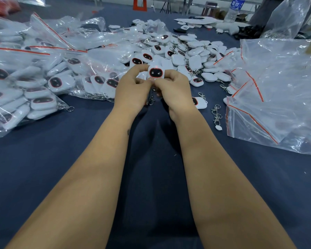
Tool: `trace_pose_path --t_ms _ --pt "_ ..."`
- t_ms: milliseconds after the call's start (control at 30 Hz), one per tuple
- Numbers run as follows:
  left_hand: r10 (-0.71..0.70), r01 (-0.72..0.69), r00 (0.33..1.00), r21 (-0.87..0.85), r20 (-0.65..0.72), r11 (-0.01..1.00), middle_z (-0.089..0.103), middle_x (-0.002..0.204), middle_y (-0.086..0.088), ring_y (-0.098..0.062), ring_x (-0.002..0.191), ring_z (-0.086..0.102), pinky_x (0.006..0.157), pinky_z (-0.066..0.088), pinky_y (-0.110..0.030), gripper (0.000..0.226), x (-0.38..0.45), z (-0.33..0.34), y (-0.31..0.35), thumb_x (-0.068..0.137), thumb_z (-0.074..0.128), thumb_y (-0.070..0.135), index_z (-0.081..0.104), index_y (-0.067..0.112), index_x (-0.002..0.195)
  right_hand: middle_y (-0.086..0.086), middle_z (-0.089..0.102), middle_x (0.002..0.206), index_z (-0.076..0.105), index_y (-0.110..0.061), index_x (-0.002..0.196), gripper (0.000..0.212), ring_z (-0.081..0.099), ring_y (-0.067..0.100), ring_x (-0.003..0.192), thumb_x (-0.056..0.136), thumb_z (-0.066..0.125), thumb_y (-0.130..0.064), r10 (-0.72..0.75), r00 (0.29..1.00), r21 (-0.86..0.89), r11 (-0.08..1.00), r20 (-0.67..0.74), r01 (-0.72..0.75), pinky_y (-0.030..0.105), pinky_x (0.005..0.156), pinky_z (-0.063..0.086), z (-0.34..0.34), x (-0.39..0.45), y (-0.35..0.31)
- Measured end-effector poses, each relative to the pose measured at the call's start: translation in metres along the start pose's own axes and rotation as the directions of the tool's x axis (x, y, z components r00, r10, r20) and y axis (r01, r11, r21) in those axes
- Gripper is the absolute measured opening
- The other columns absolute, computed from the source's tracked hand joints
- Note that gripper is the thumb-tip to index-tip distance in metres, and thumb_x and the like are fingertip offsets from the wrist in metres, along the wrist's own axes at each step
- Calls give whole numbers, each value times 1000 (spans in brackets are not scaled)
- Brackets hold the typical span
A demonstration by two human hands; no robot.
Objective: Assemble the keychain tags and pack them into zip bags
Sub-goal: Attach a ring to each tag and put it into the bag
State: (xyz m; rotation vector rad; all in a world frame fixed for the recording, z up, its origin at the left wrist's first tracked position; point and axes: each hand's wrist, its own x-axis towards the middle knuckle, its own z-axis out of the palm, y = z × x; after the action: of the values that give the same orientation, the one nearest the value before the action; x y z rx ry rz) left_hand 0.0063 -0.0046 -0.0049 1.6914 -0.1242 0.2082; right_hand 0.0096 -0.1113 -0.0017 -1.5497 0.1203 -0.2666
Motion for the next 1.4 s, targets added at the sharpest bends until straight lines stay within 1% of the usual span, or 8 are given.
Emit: trace_pose_path --t_ms 133,300,400,567,767,933,1133,1400 --pt "-7 7 1000 0 -9 1000 60 72 1 -5 56 53 50 44 -14 24 1 0 -2 90 62 22 62 45 99 -2 64 68 66 -5 95 13 59 1 56 83 69 -2 8 1000 1 1000 7 -8 15 55 46 0 -1 -1" --pt "-21 21 1000 9 -18 1000 60 71 0 -1 45 48 44 39 -12 23 2 1 -3 91 62 19 62 34 108 1 59 71 65 -13 82 11 54 17 72 86 60 -3 52 998 75 996 36 -54 32 72 49 2 -1 -5" --pt "-32 32 999 -12 -20 999 60 73 1 -2 49 51 45 40 -12 26 1 0 -1 90 60 16 62 35 106 2 65 80 66 -18 81 12 59 16 82 87 63 -8 56 997 124 990 53 -62 34 77 51 1 -1 -6" --pt "-55 53 998 -46 -36 998 60 70 5 0 47 51 43 40 -9 23 -1 1 3 86 58 15 63 31 102 -6 64 70 65 -20 79 15 61 12 73 89 60 -9 32 998 79 996 55 -36 27 68 50 1 -1 -5" --pt "-69 67 996 -39 -52 997 56 69 7 3 44 48 41 38 -9 11 0 2 2 89 61 20 62 27 97 0 66 81 65 -21 84 16 62 11 74 91 57 -10 17 998 26 999 57 -19 23 63 48 1 -1 -4" --pt "-61 60 997 -16 -46 998 52 66 8 1 44 47 43 37 -9 2 1 2 1 90 62 25 62 27 90 -9 65 60 64 -22 77 21 62 4 60 88 57 -6 5 996 77 997 85 -11 21 63 47 0 -5 -7" --pt "-25 24 998 -14 -55 1000 52 58 12 -3 47 47 47 37 -11 4 -1 2 1 89 63 28 63 26 86 -6 64 58 66 -17 78 21 61 4 53 87 57 -1 -1 993 171 985 115 -19 14 51 46 0 -7 -10" --pt "-6 6 999 -3 -50 1000 52 58 8 -7 51 47 48 39 -13 3 -1 1 1 88 64 24 64 25 85 -9 65 58 67 -19 76 25 61 2 52 86 55 0 1 995 140 990 102 -15 13 49 45 0 -7 -9"
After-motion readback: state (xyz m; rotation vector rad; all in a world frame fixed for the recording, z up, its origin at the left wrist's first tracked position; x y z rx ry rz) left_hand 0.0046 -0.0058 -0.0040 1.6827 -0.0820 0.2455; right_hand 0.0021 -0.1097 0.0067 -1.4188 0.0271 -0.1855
